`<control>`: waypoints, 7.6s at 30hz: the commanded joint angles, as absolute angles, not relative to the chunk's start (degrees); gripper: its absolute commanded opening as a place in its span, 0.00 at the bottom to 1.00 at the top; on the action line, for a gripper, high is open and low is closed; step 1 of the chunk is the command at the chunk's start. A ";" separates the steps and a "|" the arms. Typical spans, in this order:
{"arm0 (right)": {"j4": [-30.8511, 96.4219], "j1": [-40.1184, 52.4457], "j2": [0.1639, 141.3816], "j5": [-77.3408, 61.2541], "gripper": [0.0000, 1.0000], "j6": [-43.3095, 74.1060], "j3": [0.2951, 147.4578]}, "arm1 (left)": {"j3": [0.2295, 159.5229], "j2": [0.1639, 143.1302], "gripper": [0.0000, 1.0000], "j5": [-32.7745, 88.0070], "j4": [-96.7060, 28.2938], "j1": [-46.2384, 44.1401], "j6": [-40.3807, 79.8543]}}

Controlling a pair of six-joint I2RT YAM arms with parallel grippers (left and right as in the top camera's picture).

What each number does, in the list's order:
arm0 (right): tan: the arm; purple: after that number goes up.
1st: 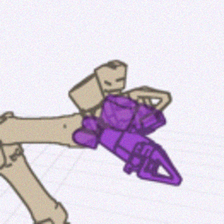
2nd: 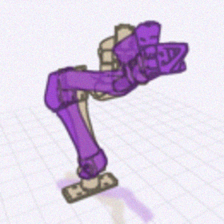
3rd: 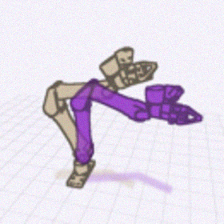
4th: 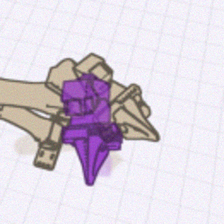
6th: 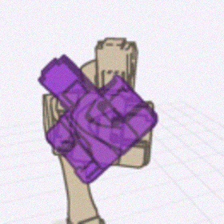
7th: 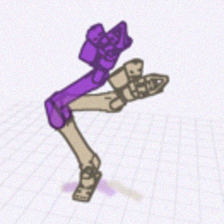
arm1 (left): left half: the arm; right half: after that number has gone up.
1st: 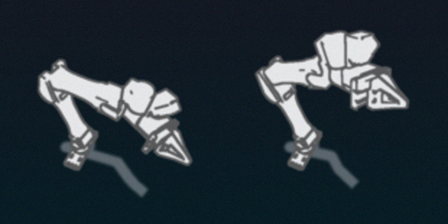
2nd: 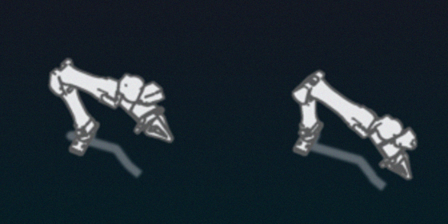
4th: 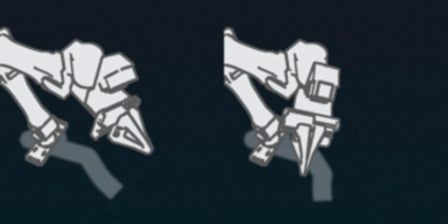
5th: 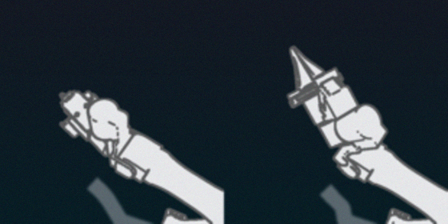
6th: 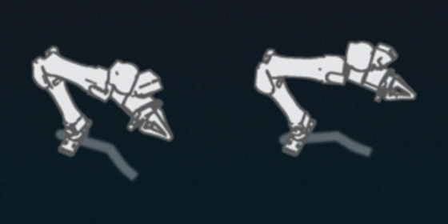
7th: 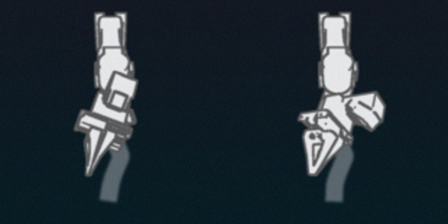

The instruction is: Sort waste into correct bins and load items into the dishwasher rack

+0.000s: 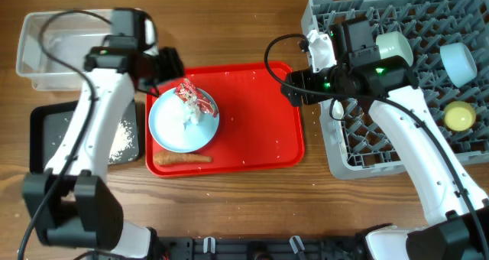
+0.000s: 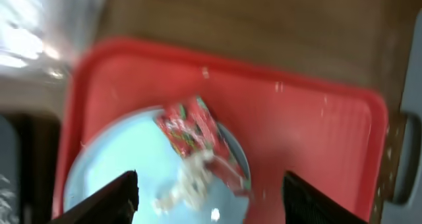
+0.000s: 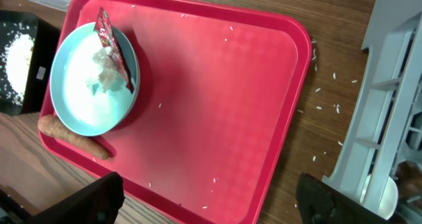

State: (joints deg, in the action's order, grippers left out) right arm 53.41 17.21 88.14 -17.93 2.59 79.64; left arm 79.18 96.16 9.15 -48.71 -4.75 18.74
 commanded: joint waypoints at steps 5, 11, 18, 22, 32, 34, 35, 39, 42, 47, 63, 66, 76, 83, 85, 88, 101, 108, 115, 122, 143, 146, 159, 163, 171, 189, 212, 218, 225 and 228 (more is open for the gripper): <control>53.67 17.41 88.95 -17.39 0.86 3.03 79.37 | 76.38 104.33 0.69 8.86 -51.16 -10.44 20.40; 53.67 17.41 88.95 -17.39 0.86 3.01 79.37 | 75.92 109.03 0.63 7.03 -52.69 -10.61 20.43; 53.74 17.41 88.95 -17.39 0.86 3.03 79.37 | 73.95 111.24 0.52 6.37 -52.07 -10.66 20.43; 53.87 17.41 88.95 -17.39 0.86 3.03 79.37 | 73.36 111.42 0.16 6.37 -52.07 -10.66 20.40; 54.46 17.41 88.95 -16.43 0.86 3.01 79.37 | 83.57 105.62 0.04 6.31 -58.48 -5.39 19.75; 54.48 17.41 88.95 -16.34 0.86 3.01 79.37 | 88.64 102.59 0.04 4.99 -57.82 -1.08 19.77; 54.48 17.41 88.95 -16.34 0.86 3.03 79.37 | 89.69 101.91 0.04 4.58 -56.84 0.12 19.77; 54.48 17.41 88.95 -16.34 0.86 3.03 79.37 | 90.48 100.49 0.05 4.36 -48.93 4.75 19.77; 54.48 17.41 88.95 -16.34 0.86 3.03 79.37 | 90.43 101.56 0.08 3.73 -42.72 7.92 19.84; 54.43 17.41 88.95 -16.34 0.86 2.98 79.37 | 90.43 104.20 0.59 1.54 -39.33 8.84 19.77; 54.13 17.41 88.95 -16.36 0.86 3.03 79.37 | 88.20 102.19 0.59 14.09 -59.66 0.56 20.49; 54.24 17.41 88.95 -16.36 0.86 3.03 79.37 | 84.71 102.30 0.61 12.10 -59.13 -2.87 25.36; 54.76 17.41 88.95 -16.34 0.86 2.98 79.37 | 73.17 104.44 0.64 4.99 -47.99 -8.38 47.11; 54.76 17.41 88.95 -16.36 0.86 2.98 79.37 | 73.01 108.03 0.75 3.31 -45.08 -8.91 47.20; 54.76 17.41 88.95 -16.36 0.86 2.98 79.37 | 73.01 109.21 0.76 3.31 -44.49 -8.97 47.20; 54.87 17.41 88.95 -16.36 0.86 3.01 79.37 | 73.01 110.17 0.76 3.31 -43.83 -9.02 47.20; 55.00 17.41 88.95 -16.36 0.86 2.98 79.37 | 73.01 113.47 0.38 3.11 -42.83 -9.17 47.16; 55.40 17.41 88.95 -16.36 0.86 3.01 79.37 | 73.19 113.08 0.04 3.11 -43.44 -9.15 46.65; 55.37 17.39 88.95 -16.34 0.86 2.96 79.37 | 77.41 104.09 0.04 2.39 -47.42 -8.95 37.54; 55.37 17.41 88.95 -16.34 0.86 2.96 79.37 | 80.97 92.55 0.04 -11.25 -40.86 -2.98 30.15; 55.27 17.41 88.95 -16.34 0.86 3.01 79.37 | 81.03 97.97 0.47 -0.99 -31.18 9.61 26.94; 55.27 17.41 88.95 -16.34 0.86 3.03 79.37 | 81.03 97.49 0.45 2.24 -36.73 6.74 26.92; 55.33 17.41 88.95 -16.53 0.85 4.64 79.37 | 80.82 97.49 0.52 4.47 -60.34 -2.55 25.91; 55.86 17.41 88.95 -16.53 0.85 4.67 79.37 | 78.91 97.51 0.40 4.93 -58.54 -6.20 26.00; 61.78 17.39 88.95 -10.35 0.78 9.54 79.37 | 73.06 102.17 0.34 4.45 -50.98 -16.80 27.90; 65.60 17.39 88.95 -5.78 0.76 10.66 79.37 | 73.08 114.34 0.07 13.32 -44.27 -23.07 27.49; 60.18 17.41 88.95 -6.79 0.92 10.50 79.37 | 74.22 102.02 0.19 28.38 -40.82 -12.67 15.03; 51.64 17.72 89.25 -17.52 0.93 10.50 79.37 | 74.22 92.27 0.31 20.91 -47.48 -1.80 13.69; 48.71 23.18 97.23 -18.79 0.91 11.38 79.37 | 74.19 90.94 0.47 9.50 -56.03 6.98 13.96; 47.35 25.15 102.32 -18.79 0.86 13.98 79.37 | 74.19 90.94 0.48 9.50 -56.25 8.12 14.17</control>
State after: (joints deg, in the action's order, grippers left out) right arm 48.29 23.31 97.27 -17.39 11.22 79.64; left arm 73.93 91.18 12.05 -56.10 6.85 14.81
